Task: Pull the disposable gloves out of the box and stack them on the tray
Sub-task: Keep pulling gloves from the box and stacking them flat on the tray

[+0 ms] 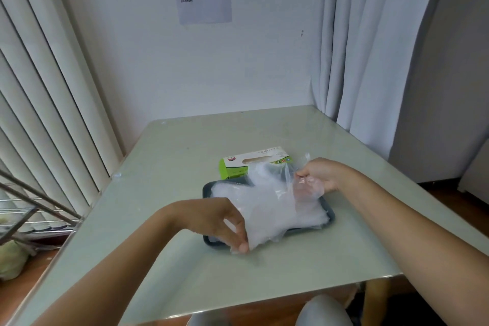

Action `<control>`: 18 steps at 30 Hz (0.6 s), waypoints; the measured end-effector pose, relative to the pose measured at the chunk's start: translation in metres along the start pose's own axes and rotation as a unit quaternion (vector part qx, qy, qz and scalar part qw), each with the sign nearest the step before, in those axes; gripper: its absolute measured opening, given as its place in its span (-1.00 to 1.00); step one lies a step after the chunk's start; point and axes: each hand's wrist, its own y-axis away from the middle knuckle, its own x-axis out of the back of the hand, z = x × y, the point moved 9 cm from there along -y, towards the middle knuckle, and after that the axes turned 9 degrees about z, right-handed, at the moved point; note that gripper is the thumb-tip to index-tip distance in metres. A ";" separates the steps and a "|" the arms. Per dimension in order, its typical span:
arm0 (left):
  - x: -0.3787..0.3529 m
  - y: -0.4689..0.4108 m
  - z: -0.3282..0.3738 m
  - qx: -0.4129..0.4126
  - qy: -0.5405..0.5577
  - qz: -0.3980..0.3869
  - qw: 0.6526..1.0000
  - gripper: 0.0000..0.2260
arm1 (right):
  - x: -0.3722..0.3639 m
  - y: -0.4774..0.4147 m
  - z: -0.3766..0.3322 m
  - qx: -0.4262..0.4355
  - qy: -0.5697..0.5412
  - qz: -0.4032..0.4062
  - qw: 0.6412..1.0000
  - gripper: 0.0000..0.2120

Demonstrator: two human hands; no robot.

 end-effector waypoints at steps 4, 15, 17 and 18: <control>0.045 0.009 -0.005 -0.021 0.108 0.131 0.985 -0.50 | -0.007 0.020 -0.042 0.102 -0.014 -0.041 0.994 -0.79; 0.078 -0.021 0.006 -0.106 0.286 0.199 0.931 -0.35 | -0.068 0.118 -0.125 0.310 0.171 -0.251 0.901 -0.85; 0.072 -0.026 -0.006 -0.069 0.385 0.182 0.902 -0.29 | -0.062 0.118 -0.132 0.310 0.112 -0.246 0.912 -0.86; 0.067 -0.026 -0.005 -0.070 0.425 0.167 0.887 -0.33 | -0.060 0.116 -0.132 0.303 0.075 -0.246 0.918 -0.87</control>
